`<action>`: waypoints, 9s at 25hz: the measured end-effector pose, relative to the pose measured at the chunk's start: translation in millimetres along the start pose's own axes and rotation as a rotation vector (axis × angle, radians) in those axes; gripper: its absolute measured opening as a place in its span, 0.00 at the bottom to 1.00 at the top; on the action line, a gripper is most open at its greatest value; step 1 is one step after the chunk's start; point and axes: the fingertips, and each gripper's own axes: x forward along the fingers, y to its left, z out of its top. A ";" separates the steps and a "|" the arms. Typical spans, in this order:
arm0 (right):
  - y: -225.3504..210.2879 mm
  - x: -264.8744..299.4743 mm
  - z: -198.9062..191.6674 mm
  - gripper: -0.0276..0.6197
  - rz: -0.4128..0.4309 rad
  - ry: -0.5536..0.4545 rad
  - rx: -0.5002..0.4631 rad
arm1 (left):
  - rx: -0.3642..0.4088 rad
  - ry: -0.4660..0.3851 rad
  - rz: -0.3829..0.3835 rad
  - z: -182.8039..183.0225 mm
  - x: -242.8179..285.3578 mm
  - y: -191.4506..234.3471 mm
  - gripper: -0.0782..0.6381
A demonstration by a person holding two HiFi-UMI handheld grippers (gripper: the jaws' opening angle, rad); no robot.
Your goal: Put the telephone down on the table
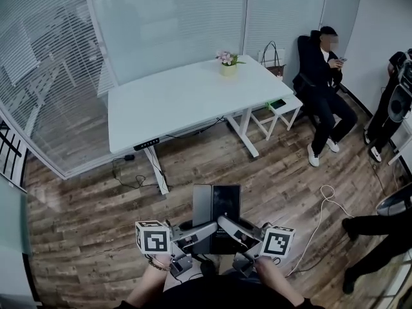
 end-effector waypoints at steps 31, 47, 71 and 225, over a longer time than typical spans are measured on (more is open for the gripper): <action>-68.5 93.4 128.8 0.31 0.052 0.019 0.002 | 0.027 -0.025 0.021 137.3 68.3 81.2 0.40; -104.9 150.0 232.8 0.31 0.100 0.041 0.015 | 0.045 -0.057 0.047 238.3 127.5 122.9 0.40; -131.8 193.9 280.6 0.30 0.098 0.075 0.038 | 0.023 -0.080 0.062 296.5 148.1 156.6 0.40; -437.8 361.7 515.5 0.31 -0.068 0.050 0.166 | -0.116 0.126 0.054 515.3 339.5 457.1 0.39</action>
